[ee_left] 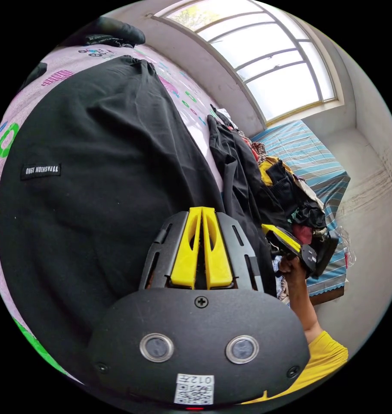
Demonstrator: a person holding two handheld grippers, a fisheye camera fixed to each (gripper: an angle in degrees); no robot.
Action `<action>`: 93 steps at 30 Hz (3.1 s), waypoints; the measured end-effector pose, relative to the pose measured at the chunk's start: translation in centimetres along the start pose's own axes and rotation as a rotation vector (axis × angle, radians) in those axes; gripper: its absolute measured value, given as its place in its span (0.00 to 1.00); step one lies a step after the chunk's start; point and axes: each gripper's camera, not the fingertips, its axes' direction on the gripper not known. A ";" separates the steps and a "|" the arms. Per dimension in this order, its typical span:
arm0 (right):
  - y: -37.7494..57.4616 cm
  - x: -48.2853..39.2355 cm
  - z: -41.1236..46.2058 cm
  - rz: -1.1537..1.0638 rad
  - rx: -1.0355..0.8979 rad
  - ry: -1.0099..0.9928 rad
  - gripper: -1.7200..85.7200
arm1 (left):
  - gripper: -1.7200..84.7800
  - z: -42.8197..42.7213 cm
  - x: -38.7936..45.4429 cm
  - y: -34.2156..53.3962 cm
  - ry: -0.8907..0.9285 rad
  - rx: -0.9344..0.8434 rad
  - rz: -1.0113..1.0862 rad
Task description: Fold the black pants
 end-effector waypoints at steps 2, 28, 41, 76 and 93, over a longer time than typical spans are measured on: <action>-0.6 -2.6 1.9 -0.105 -0.076 0.018 0.02 | 0.02 0.0 -0.1 -0.1 0.002 -0.003 -0.005; 18.1 -3.8 -11.2 0.088 -0.090 0.003 0.02 | 0.02 -3.4 10.9 1.9 -0.036 0.045 0.054; 26.1 -1.7 -15.2 0.313 0.053 -0.213 0.02 | 0.02 -7.9 22.1 13.1 -0.254 -0.264 0.459; 36.9 -8.3 -17.8 0.211 -0.053 -0.133 0.02 | 0.02 -6.2 39.0 21.3 -0.582 -0.339 0.587; 33.7 -21.2 -18.2 -0.030 -0.056 -0.086 0.02 | 0.02 -3.4 46.2 23.8 -0.625 -0.432 0.769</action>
